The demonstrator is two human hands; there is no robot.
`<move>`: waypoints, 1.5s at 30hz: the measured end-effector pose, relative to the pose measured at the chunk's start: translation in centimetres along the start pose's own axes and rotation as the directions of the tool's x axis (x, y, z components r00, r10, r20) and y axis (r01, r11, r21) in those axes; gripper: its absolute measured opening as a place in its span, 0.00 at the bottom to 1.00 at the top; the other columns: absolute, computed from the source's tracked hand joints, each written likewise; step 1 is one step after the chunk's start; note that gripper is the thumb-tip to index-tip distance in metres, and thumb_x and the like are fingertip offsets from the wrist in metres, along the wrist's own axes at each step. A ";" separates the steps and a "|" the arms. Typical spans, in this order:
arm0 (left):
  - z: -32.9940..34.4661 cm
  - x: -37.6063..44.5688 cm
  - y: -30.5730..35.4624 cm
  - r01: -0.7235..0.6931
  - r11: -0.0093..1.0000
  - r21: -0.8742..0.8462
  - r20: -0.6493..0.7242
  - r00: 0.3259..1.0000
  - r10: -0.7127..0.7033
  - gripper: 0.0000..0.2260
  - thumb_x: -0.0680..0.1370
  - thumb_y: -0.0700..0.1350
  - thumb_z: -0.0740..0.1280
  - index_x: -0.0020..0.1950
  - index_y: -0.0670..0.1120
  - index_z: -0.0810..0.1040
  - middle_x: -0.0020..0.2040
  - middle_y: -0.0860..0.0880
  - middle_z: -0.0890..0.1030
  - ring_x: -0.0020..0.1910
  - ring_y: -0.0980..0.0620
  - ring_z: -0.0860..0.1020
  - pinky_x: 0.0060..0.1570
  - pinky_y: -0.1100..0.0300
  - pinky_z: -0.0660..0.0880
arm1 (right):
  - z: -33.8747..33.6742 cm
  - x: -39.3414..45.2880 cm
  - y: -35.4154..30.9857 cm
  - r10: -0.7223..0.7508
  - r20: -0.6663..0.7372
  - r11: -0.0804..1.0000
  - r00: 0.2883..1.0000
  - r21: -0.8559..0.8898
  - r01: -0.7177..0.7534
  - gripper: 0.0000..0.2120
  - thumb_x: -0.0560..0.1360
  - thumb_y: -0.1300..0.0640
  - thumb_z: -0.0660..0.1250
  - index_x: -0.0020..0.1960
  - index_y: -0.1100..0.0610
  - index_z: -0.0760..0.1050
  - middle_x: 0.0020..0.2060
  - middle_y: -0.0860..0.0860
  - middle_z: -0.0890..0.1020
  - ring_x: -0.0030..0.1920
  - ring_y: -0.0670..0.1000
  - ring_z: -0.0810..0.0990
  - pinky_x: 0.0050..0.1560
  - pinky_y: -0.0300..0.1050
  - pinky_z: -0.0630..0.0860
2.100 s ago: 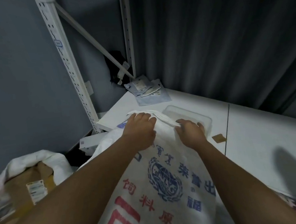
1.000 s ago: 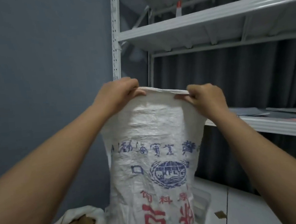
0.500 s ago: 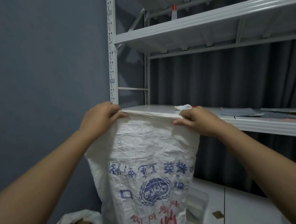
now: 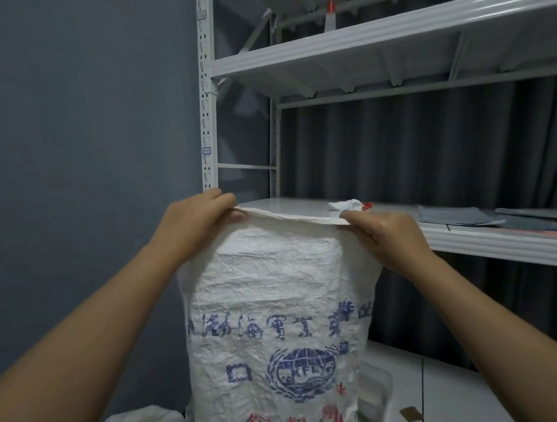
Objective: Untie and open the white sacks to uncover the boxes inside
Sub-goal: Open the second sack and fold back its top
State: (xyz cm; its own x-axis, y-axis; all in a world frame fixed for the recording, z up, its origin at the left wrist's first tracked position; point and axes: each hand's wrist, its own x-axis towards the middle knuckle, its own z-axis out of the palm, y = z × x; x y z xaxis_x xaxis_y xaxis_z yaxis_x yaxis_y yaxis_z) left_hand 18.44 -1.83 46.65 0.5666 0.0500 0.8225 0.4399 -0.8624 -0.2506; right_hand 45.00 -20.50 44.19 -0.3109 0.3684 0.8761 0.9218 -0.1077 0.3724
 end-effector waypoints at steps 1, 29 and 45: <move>-0.2 0.5 0.3 0.053 0.997 -0.062 0.138 0.989 -0.044 0.24 0.74 0.70 0.50 0.41 0.51 0.72 0.37 0.55 0.74 0.37 0.51 0.75 0.27 0.63 0.58 | 0.3 -0.1 0.2 -0.015 -0.015 1.000 1.000 0.000 0.015 0.14 0.74 0.55 0.59 0.45 0.58 0.83 0.28 0.52 0.81 0.23 0.55 0.77 0.22 0.40 0.69; 0.4 4.4 3.0 0.145 0.952 -0.269 0.695 0.714 0.087 0.14 0.77 0.62 0.60 0.45 0.53 0.75 0.40 0.56 0.77 0.42 0.54 0.75 0.42 0.57 0.71 | 1.9 2.5 -2.5 -0.073 0.531 0.988 0.844 -0.076 0.133 0.07 0.73 0.58 0.61 0.52 0.55 0.69 0.36 0.51 0.80 0.32 0.55 0.77 0.27 0.43 0.64; 0.6 3.7 4.1 -0.212 0.974 0.074 0.594 0.794 0.128 0.11 0.83 0.51 0.55 0.59 0.49 0.73 0.52 0.45 0.80 0.48 0.43 0.77 0.41 0.57 0.67 | 1.3 3.2 -1.8 -0.043 0.752 0.920 0.658 0.287 -0.268 0.11 0.81 0.45 0.56 0.53 0.49 0.74 0.39 0.47 0.79 0.40 0.49 0.76 0.44 0.48 0.72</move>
State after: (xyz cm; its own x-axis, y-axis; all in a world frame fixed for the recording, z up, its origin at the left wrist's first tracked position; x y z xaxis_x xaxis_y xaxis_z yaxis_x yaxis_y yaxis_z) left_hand 22.77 -4.94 48.40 0.9201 0.2286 0.3181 0.3600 -0.8137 -0.4565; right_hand 42.68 -17.90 45.92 -0.0699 0.9412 0.3306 0.9975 0.0672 0.0194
